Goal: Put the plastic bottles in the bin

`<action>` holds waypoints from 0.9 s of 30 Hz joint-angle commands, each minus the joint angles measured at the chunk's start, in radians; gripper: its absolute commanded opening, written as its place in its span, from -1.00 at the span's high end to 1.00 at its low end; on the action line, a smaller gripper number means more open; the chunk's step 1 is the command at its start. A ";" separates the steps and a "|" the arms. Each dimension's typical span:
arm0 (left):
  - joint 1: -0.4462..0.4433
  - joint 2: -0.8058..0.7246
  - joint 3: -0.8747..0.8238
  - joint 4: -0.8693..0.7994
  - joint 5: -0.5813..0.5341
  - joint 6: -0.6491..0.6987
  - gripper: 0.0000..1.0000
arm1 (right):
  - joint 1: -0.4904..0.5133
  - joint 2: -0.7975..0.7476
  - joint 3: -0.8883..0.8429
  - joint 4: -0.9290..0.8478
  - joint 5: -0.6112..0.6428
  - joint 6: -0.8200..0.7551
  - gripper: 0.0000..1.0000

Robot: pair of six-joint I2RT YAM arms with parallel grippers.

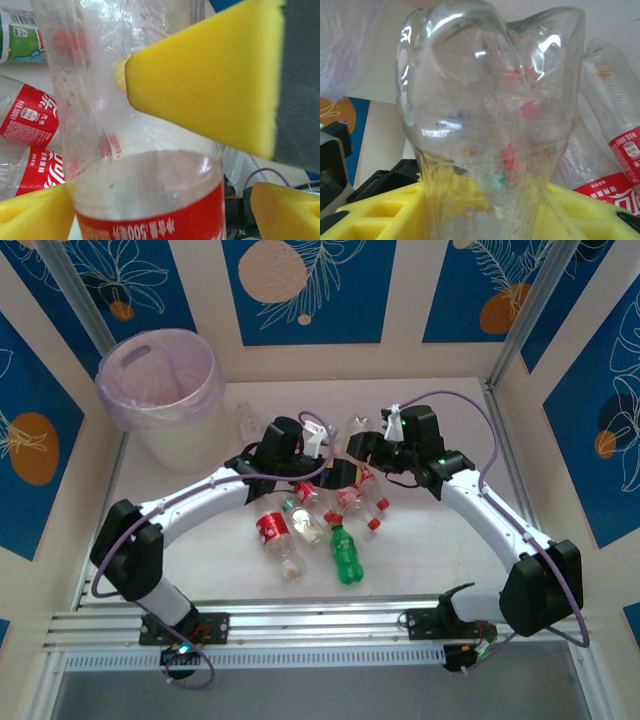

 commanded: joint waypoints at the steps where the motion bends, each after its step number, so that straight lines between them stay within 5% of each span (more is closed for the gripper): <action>1: -0.014 0.018 0.035 0.008 0.024 0.001 -0.65 | 0.013 0.015 0.039 0.018 -0.043 0.000 -0.04; 11: -0.014 0.029 0.044 0.003 0.007 0.001 -0.25 | 0.014 0.013 0.040 0.014 -0.059 -0.010 -0.14; 18: -0.006 0.002 0.052 -0.015 -0.033 0.041 -0.15 | -0.017 -0.040 0.064 -0.023 -0.061 -0.074 -1.00; 27: 0.108 -0.057 0.166 -0.127 -0.034 0.105 0.01 | -0.188 -0.194 0.052 -0.107 -0.056 -0.025 -0.98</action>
